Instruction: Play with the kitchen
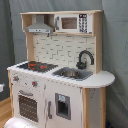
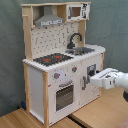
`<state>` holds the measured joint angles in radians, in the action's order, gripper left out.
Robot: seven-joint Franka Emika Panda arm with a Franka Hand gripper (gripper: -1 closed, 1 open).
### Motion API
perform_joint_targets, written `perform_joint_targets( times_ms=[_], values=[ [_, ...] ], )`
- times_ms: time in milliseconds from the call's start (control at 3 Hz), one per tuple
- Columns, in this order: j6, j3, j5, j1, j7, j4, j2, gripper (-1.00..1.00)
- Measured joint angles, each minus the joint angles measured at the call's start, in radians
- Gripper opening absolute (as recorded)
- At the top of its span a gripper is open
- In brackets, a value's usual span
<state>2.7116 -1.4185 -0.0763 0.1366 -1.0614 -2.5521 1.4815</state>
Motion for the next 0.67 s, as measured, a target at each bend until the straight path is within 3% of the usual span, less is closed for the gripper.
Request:
perform_joint_targets(
  times_ms=[667],
  values=[
    [-0.061, 0.123, 0.0, 0.018, -0.17, 0.061, -0.012, 1.0]
  ],
)
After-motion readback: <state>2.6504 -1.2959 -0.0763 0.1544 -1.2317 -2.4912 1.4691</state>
